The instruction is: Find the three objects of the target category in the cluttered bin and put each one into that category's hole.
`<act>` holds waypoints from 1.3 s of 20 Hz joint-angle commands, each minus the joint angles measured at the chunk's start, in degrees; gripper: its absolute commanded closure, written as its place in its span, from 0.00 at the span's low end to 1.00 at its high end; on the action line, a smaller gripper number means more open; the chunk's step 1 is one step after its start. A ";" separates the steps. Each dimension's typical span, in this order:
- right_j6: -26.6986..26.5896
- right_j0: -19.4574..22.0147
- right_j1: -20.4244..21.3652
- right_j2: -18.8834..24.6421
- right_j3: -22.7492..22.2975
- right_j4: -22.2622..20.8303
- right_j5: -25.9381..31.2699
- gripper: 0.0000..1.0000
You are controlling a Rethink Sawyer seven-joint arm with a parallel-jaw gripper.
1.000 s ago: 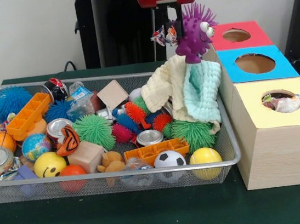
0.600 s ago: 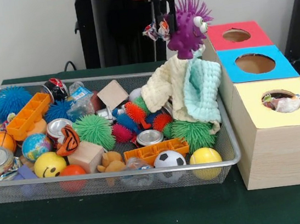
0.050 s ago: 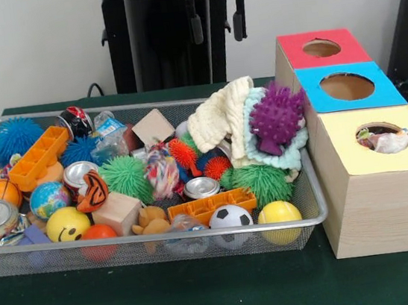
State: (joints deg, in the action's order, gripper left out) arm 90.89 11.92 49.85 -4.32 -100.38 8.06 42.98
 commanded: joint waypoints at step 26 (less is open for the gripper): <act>-4.24 11.63 -23.73 7.39 17.10 -11.97 -18.59 0.00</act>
State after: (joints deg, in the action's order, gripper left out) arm 90.89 21.11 31.82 -3.43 -89.94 0.84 24.41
